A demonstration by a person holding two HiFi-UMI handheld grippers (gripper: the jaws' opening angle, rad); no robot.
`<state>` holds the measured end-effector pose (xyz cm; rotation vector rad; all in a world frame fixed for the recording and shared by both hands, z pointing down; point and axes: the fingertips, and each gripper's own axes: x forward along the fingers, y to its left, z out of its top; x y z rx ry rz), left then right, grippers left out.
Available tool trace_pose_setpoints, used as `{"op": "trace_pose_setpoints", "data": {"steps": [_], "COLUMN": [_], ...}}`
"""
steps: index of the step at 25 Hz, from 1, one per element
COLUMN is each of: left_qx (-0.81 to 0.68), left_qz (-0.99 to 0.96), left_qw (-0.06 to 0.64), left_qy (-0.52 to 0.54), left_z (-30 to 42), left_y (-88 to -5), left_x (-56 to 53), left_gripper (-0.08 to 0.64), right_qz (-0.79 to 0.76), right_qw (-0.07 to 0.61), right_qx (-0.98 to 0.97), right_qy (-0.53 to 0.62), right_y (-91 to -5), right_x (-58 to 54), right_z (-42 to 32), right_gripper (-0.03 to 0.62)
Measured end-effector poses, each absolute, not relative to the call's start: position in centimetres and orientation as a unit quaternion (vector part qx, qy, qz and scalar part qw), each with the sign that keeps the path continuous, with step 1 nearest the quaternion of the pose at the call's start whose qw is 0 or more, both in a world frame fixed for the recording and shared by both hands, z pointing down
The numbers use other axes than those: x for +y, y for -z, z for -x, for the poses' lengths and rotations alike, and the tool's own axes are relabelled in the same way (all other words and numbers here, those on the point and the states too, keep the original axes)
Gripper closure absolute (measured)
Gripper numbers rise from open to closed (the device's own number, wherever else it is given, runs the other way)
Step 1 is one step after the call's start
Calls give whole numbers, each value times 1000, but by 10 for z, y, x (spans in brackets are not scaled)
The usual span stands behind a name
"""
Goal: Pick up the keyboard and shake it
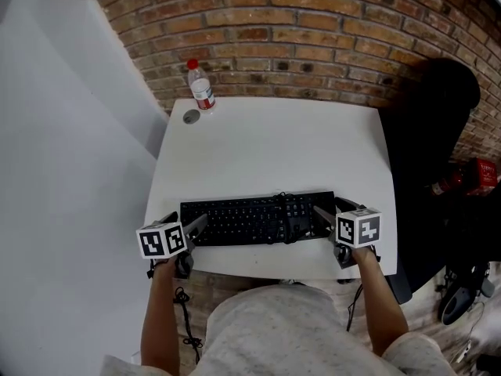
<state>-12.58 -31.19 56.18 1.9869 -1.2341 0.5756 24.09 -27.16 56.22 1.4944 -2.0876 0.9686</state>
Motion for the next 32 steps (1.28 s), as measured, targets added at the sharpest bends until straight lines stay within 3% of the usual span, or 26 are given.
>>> {"op": "trace_pose_setpoints", "data": {"steps": [15, 26, 32], "left_qx": [-442, -442, -446], "left_qz": [-769, -762, -763], "left_qw": [375, 389, 383], "left_qy": [-271, -271, -269], "left_z": [114, 119, 120], "left_y": [-581, -582, -580], "left_x": [-326, -328, -328], "left_gripper": [111, 183, 186], "right_qz": [-508, -517, -528], "right_qw": [208, 210, 213], "right_qx": [-729, -715, -708], "right_qy": [-409, -422, -418], "right_y": [-577, -579, -579], "right_x": [-278, -280, -278], "right_z": [-238, -240, -240], "right_gripper": [253, 272, 273]}}
